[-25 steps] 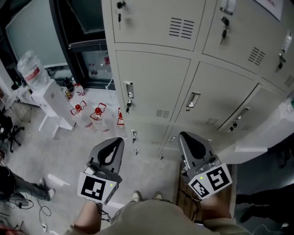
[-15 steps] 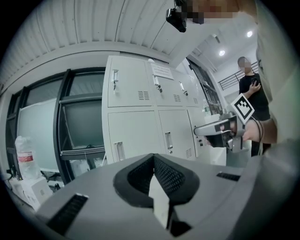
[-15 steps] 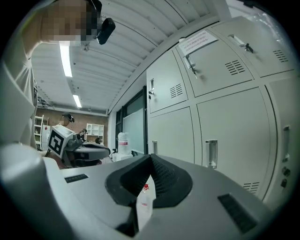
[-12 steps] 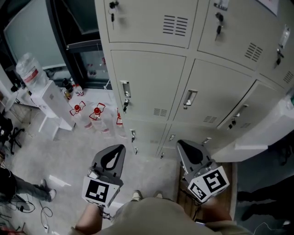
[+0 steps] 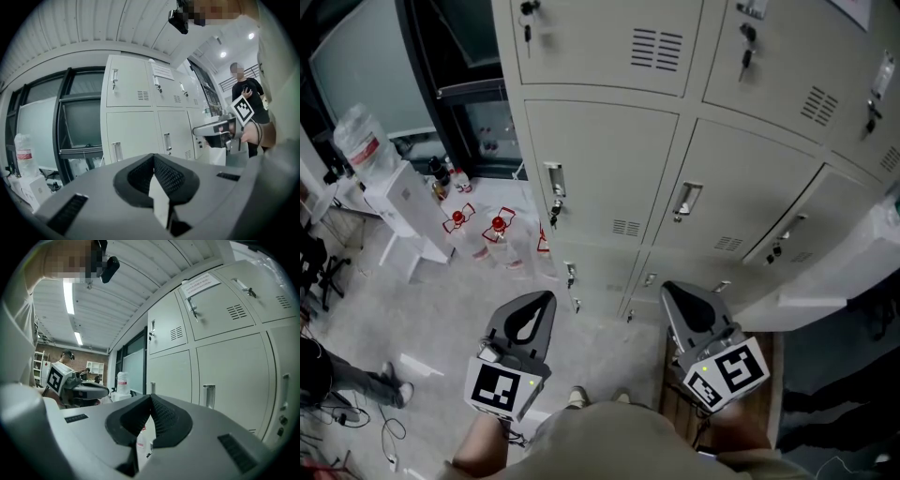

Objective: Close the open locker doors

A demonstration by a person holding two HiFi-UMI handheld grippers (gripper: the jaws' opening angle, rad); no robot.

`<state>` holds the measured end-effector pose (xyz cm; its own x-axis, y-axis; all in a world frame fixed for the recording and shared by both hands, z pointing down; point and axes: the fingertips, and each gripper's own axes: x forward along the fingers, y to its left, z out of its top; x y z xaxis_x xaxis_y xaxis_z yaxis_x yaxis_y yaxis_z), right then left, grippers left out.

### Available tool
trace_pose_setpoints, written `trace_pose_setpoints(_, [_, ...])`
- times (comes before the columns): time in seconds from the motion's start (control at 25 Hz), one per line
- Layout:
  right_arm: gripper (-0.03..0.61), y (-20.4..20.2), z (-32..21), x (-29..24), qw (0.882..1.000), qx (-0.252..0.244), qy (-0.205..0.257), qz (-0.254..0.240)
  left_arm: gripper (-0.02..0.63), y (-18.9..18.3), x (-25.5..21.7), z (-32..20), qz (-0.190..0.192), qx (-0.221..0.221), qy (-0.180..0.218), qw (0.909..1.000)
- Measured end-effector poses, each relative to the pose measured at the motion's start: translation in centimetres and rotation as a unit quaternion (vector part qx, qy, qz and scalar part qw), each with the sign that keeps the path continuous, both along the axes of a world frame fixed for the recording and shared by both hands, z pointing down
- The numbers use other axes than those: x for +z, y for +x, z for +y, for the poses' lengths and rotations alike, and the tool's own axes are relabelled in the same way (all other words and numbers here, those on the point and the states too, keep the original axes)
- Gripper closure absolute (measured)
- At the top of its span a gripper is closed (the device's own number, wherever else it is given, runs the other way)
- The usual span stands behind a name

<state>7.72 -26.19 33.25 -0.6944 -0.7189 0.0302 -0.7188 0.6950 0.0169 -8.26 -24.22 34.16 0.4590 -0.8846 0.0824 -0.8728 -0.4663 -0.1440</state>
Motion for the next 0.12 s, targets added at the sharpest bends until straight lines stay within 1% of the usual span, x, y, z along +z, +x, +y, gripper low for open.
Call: trace_pose_setpoints(0.12, [0.572,0.03,-0.3,0.07,1.0,-0.003,-0.002,-0.002,0.606,0.21,0.09,-0.2,0.001,0.0,-0.002,1.0])
